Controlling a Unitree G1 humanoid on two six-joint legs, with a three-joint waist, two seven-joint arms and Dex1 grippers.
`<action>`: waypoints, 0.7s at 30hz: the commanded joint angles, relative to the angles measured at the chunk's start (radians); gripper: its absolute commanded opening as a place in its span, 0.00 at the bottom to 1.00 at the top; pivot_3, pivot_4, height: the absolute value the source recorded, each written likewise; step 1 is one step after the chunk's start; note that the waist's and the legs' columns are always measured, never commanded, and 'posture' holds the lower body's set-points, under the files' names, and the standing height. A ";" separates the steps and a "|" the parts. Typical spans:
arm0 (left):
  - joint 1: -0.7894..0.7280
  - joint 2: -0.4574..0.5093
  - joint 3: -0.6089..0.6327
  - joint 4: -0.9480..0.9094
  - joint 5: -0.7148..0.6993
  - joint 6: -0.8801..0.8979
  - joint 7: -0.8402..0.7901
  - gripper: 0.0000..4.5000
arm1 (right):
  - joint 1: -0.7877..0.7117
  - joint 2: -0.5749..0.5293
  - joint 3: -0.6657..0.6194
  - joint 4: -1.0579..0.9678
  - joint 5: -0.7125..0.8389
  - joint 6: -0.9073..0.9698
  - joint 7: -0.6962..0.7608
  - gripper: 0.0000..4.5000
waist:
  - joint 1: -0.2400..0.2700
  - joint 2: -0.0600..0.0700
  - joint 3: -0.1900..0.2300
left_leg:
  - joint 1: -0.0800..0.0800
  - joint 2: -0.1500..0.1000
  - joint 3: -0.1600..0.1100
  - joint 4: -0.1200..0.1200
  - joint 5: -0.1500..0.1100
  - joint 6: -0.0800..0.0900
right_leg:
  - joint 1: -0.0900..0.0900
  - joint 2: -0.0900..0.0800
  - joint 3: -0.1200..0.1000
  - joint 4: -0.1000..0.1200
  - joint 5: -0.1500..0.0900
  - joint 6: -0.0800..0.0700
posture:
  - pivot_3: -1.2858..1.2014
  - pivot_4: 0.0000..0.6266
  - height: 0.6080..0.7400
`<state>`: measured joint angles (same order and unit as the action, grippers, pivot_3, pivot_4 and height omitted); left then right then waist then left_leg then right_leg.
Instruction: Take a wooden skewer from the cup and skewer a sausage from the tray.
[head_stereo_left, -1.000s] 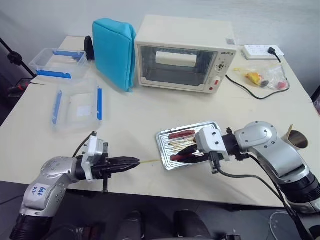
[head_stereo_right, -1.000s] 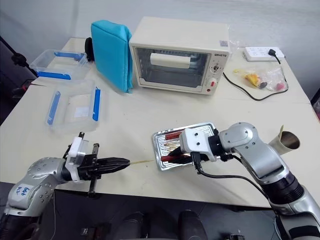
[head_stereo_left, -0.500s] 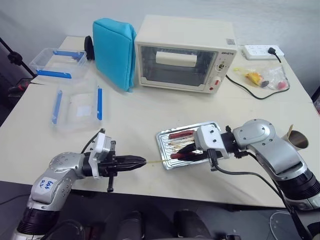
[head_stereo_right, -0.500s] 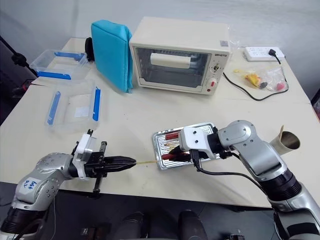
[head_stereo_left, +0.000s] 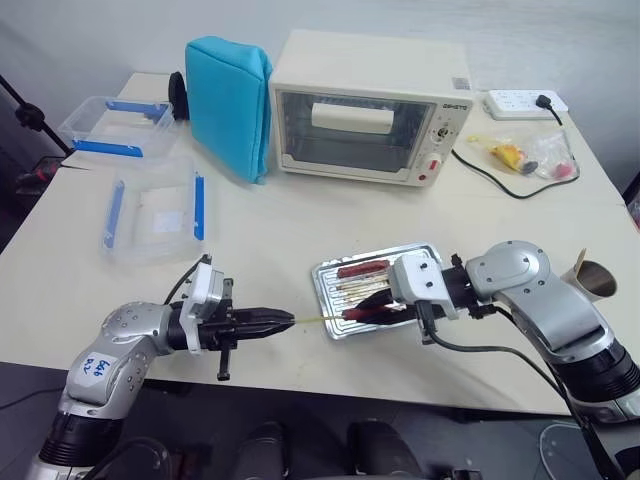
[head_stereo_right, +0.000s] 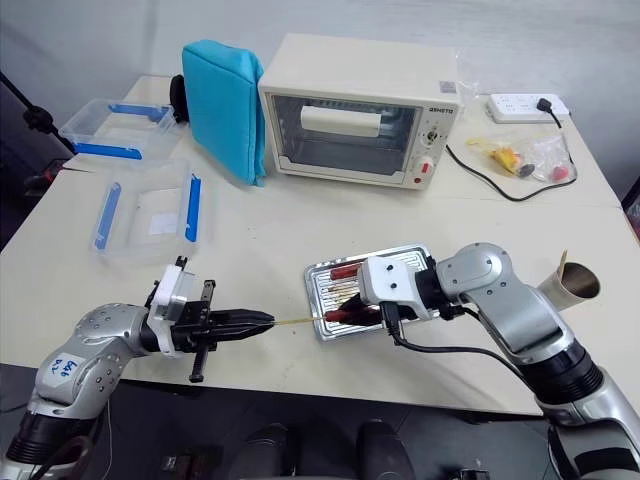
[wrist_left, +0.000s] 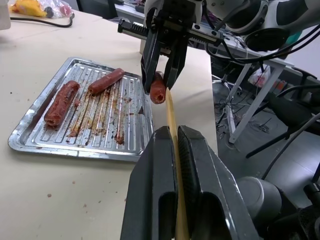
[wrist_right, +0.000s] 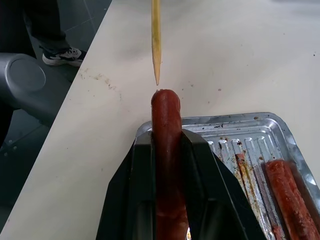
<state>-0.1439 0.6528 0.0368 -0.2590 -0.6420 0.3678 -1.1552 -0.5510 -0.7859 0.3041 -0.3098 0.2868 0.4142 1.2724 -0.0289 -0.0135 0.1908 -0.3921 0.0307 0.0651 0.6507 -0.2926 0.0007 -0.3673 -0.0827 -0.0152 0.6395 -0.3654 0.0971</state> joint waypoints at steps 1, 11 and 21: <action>0.004 0.003 0.004 -0.008 0.003 -0.014 -0.011 0.00 | 0.005 -0.017 -0.031 -0.023 0.003 -0.012 0.002 0.15 | 0.000 0.000 0.000 | 0.000 0.000 0.000 0.000 0.000 0.000 | 0.000 0.000 0.000 0.000 0.000 0.000 | 0.52 0.24 1.00; 0.010 -0.006 -0.002 -0.004 0.013 -0.019 -0.013 0.00 | 0.011 -0.028 -0.038 -0.021 0.001 -0.012 0.000 0.15 | 0.000 0.000 0.000 | 0.000 0.000 0.000 0.000 0.000 0.000 | 0.000 0.000 0.000 0.000 0.000 0.000 | 0.52 0.24 1.00; 0.014 -0.010 0.000 0.001 0.021 -0.025 -0.008 0.00 | 0.020 -0.034 -0.043 -0.023 0.010 -0.010 0.000 0.15 | 0.000 0.000 0.000 | 0.000 0.000 0.000 0.000 0.000 0.000 | 0.000 0.000 0.000 0.000 0.000 0.000 | 0.52 0.24 1.00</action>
<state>-0.1398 0.6448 0.0297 -0.2582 -0.6229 0.3594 -1.1583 -0.5336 -0.8039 0.3006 -0.3094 0.2870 0.4143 1.2719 -0.0287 -0.0136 0.1908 -0.3921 0.0307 0.0651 0.6511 -0.2926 0.0007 -0.3673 -0.0826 -0.0151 0.6399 -0.3654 0.0971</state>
